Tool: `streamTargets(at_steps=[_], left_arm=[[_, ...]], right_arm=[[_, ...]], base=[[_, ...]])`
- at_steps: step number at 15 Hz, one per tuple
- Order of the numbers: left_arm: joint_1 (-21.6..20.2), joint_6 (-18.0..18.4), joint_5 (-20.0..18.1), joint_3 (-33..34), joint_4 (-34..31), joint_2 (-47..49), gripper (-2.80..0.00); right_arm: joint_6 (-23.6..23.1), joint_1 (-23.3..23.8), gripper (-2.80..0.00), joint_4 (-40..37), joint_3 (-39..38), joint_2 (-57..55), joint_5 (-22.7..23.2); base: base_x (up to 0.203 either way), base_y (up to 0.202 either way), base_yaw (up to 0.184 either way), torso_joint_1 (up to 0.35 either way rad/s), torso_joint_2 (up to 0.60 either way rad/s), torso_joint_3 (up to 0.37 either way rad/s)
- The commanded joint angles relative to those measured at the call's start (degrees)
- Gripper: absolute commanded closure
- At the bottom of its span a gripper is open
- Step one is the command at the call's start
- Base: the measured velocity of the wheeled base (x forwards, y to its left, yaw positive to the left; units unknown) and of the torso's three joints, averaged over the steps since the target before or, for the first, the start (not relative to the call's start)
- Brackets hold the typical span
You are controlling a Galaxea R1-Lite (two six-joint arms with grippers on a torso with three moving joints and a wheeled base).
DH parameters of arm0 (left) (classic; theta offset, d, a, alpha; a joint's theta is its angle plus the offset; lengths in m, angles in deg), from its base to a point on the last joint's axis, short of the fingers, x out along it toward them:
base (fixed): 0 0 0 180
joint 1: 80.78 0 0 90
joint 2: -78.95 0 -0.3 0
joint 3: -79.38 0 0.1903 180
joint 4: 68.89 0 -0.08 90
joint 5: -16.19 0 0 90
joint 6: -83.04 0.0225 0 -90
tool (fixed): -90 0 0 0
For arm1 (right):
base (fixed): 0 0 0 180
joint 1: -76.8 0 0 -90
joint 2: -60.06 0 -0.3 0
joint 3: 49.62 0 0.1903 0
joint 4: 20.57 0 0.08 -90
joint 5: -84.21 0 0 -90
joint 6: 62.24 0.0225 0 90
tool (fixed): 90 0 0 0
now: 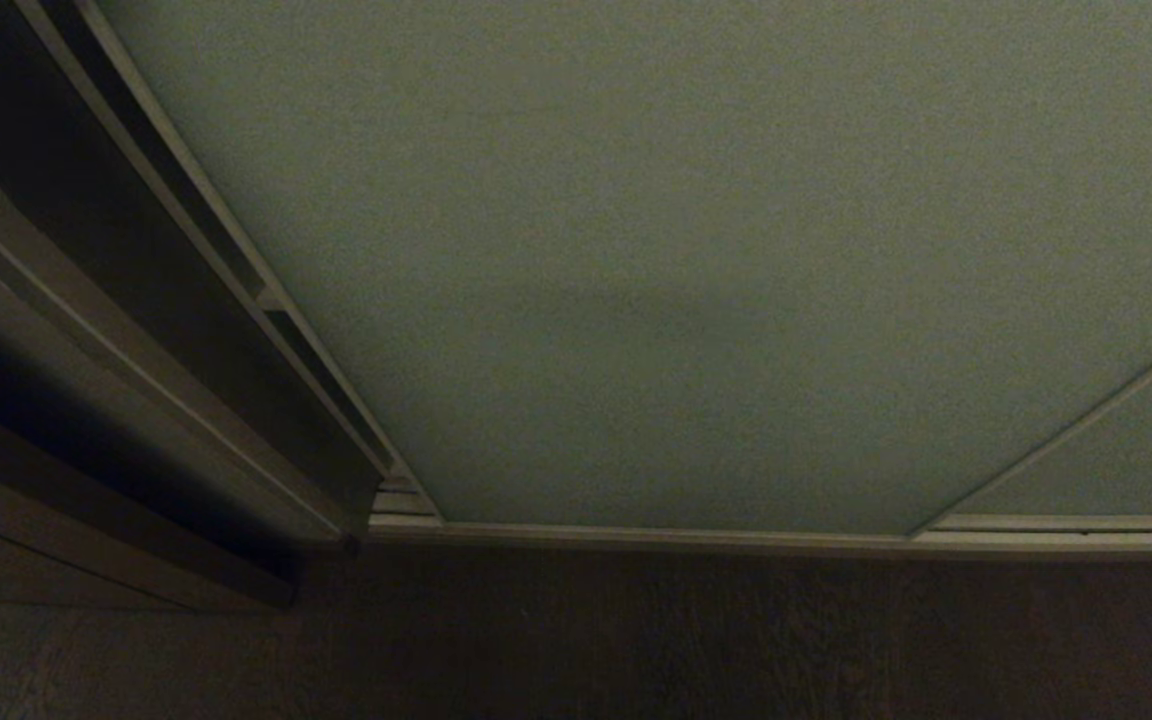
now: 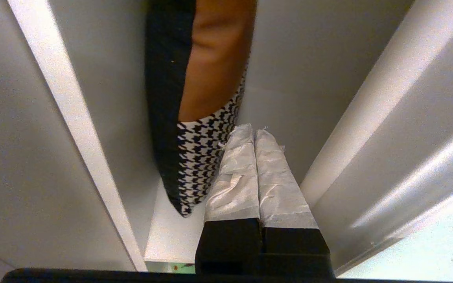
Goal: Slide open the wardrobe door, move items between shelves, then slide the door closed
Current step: Open the door
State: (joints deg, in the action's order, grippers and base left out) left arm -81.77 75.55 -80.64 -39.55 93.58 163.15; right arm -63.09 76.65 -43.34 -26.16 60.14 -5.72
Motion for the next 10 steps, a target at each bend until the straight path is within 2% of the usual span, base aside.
streamTargets(at_steps=[1, 10], left_arm=[[2.77, 0.09, 0.01, -0.12, -0.04, 0.09, 0.00], [16.92, 3.00, 3.04, 0.42, -0.28, 1.84, 0.00]], right_arm=[[-0.03, -0.02, 0.00, 0.02, -0.01, 0.01, 0.01], [-0.03, -0.02, 0.00, 0.02, -0.01, 0.01, 0.01]], base=[[0.000, 0.000, 0.000, 0.000, 0.00, 0.000], [0.000, 0.000, 0.000, 0.000, 0.00, 0.000]])
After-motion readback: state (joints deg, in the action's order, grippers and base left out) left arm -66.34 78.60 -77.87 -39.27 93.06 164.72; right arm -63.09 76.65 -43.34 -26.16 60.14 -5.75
